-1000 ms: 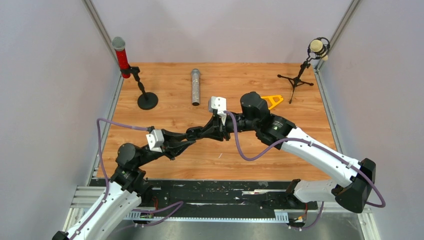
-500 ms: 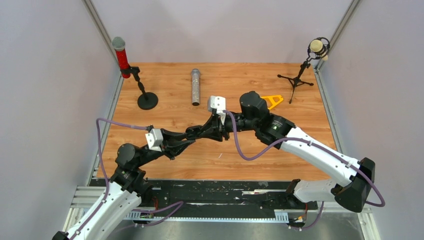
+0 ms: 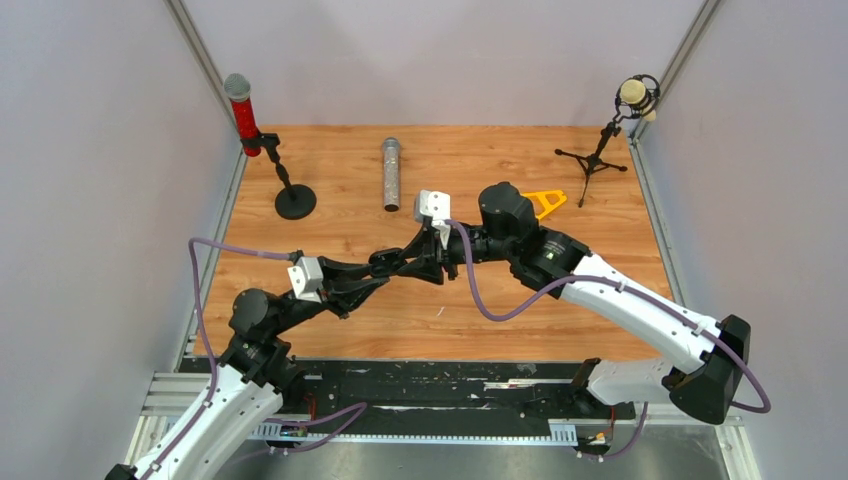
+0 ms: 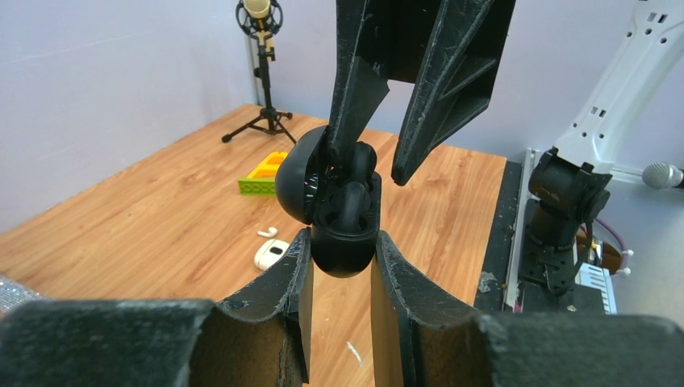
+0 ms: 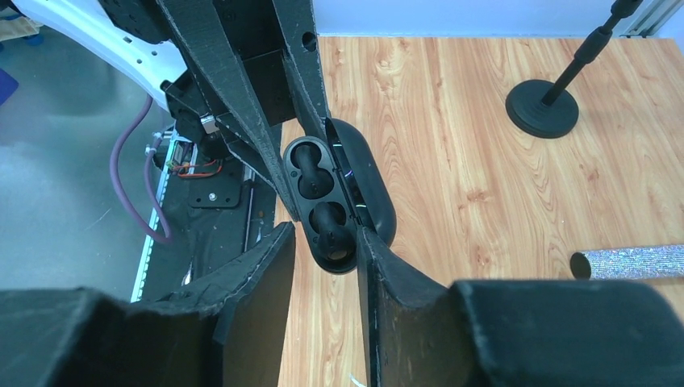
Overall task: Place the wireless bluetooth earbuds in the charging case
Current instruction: Place the earbud in the charging case, then pick up the earbud from the charging case.
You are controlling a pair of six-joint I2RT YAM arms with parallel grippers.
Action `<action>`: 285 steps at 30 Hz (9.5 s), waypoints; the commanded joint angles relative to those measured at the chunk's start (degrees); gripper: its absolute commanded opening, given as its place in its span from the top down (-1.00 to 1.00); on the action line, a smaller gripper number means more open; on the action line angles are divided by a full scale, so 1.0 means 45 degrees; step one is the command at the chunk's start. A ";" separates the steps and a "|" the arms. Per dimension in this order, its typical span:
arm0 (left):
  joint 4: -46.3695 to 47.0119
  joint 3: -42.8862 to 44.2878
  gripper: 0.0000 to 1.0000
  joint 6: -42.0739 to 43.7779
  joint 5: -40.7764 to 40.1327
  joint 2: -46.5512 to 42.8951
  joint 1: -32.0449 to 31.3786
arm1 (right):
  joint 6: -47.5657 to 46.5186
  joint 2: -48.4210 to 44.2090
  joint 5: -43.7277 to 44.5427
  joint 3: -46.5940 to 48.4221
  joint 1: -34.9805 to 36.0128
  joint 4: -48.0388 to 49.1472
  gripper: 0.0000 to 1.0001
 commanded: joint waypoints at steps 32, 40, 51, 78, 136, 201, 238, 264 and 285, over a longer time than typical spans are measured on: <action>0.0669 0.0187 1.00 -0.0155 0.0188 0.0163 0.0003 | 0.0453 -0.1264 -0.0340 0.0440 -0.0734 -0.0012 0.06; 0.0662 0.0205 1.00 -0.0183 0.0118 0.0294 0.0015 | 0.0392 -0.1326 -0.1774 0.0960 -0.0761 -0.0320 0.08; 0.0776 0.0186 1.00 -0.0132 0.0110 0.0478 0.0014 | -0.0623 -0.0240 -0.3743 0.2203 -0.0744 -0.2001 0.14; 0.0705 0.0189 1.00 0.0056 0.0070 0.0404 0.0016 | -0.2688 0.1147 -0.2991 0.2886 -0.0487 -0.2554 0.35; 0.0797 0.0147 1.00 0.0135 0.0262 0.0328 0.0011 | -0.3442 0.1264 -0.1257 0.2811 -0.0370 -0.3222 0.64; 0.2333 -0.0081 1.00 -0.1348 -0.0120 0.0182 0.0061 | -0.2897 0.0194 -0.3241 0.0636 -0.0798 0.0263 1.00; 0.2297 -0.0082 1.00 -0.1136 -0.0002 0.0252 0.0162 | -0.5131 0.1066 -0.2364 0.2065 0.0060 -0.3801 1.00; 0.2200 -0.0078 1.00 -0.0940 0.0097 0.0226 0.0152 | -0.5214 0.0953 -0.2208 0.2330 0.0078 -0.4138 1.00; 0.2260 -0.0085 1.00 -0.0901 0.0043 0.0267 0.0164 | -0.5764 0.1245 -0.1281 0.2739 0.0440 -0.5201 0.86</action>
